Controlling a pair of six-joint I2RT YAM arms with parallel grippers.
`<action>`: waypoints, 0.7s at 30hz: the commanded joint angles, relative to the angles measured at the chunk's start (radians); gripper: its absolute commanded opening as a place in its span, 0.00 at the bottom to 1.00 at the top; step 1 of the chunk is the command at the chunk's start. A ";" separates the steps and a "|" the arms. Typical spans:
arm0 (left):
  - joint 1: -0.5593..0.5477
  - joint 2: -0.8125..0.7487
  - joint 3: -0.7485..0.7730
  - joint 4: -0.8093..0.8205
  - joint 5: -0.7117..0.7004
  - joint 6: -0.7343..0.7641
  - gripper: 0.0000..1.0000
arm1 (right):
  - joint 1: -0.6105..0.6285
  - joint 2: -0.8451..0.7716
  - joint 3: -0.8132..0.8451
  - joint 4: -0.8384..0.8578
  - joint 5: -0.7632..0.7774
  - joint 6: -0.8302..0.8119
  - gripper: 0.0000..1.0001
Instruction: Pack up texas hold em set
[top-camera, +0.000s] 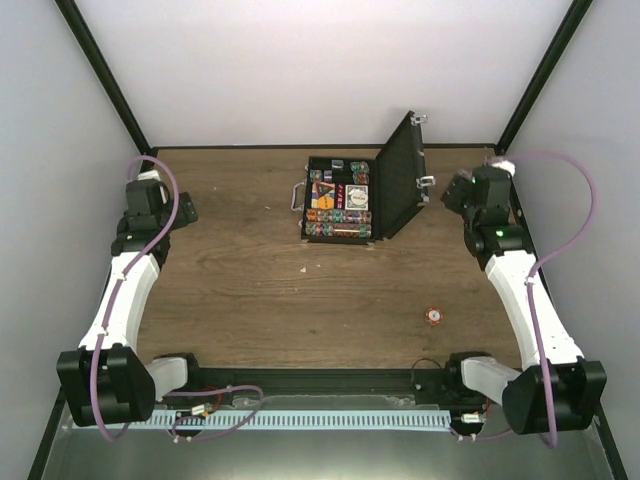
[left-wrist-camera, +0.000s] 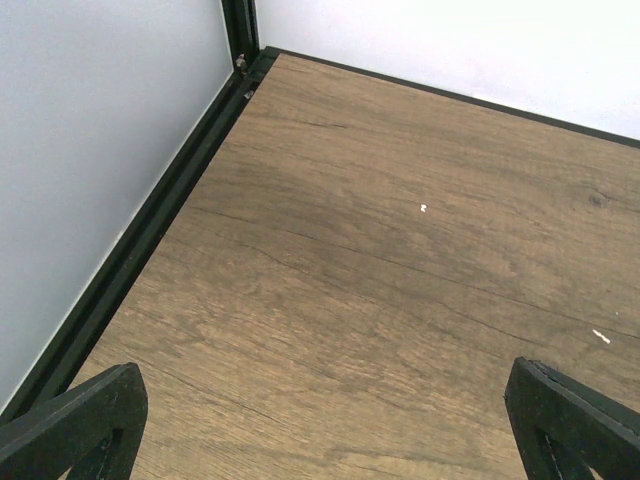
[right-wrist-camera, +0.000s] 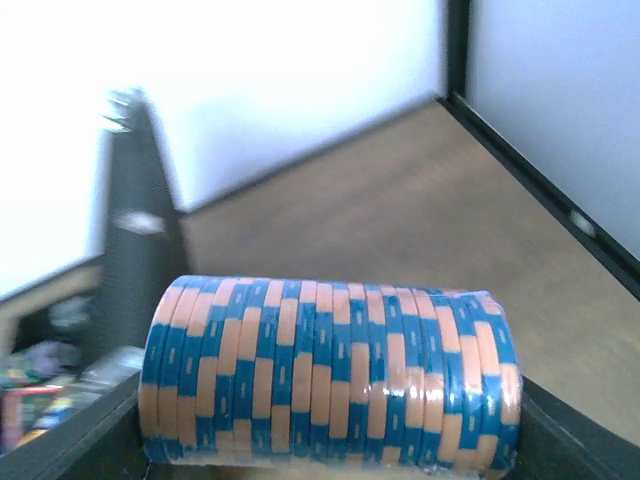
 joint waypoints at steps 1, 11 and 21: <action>-0.005 -0.017 -0.010 0.013 -0.002 0.003 1.00 | 0.121 0.062 0.180 0.151 -0.077 -0.123 0.52; -0.006 -0.017 -0.009 0.011 -0.008 0.002 1.00 | 0.412 0.455 0.548 0.122 -0.268 -0.221 0.53; -0.005 -0.018 -0.009 0.012 -0.007 0.001 1.00 | 0.422 0.901 0.879 0.020 -0.427 -0.223 0.53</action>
